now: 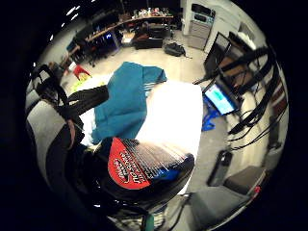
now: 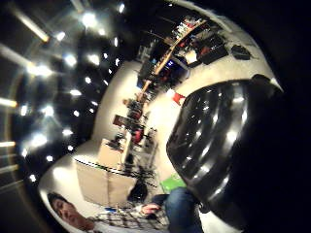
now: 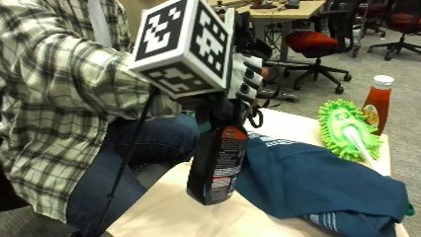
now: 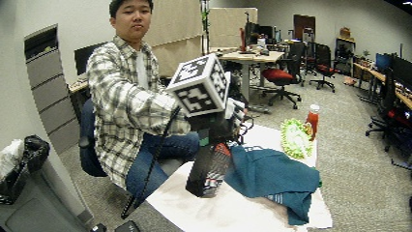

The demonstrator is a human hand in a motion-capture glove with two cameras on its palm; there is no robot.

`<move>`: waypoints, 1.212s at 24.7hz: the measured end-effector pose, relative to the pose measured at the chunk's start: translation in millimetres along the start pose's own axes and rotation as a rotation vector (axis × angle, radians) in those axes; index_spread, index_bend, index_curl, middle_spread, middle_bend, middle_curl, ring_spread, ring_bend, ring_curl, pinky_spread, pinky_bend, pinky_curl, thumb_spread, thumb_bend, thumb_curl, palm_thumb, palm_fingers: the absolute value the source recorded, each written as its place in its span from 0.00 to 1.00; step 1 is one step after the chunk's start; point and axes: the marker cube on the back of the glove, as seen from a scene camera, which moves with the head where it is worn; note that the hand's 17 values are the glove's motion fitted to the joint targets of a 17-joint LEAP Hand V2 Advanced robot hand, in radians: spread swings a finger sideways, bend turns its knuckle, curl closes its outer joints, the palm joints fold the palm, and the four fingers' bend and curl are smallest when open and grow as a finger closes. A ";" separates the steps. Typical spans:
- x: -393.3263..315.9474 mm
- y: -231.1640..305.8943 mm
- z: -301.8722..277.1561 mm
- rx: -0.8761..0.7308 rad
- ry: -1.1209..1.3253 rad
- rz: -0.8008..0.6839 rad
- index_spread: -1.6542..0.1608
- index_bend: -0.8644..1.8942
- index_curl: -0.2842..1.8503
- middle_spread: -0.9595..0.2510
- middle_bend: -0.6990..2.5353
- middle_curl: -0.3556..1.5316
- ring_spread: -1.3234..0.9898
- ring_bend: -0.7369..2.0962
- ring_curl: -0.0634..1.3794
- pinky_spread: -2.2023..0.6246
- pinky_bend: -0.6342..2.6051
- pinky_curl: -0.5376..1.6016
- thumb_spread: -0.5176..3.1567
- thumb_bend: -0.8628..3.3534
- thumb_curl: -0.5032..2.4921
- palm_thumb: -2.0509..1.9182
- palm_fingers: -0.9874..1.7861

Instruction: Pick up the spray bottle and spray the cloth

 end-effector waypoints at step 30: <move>-126.9 -12.1 103.4 0.039 -0.642 -0.129 0.77 0.46 0.43 0.69 0.41 0.46 0.49 0.49 0.37 0.74 0.30 0.45 0.14 0.20 0.43 0.78 0.84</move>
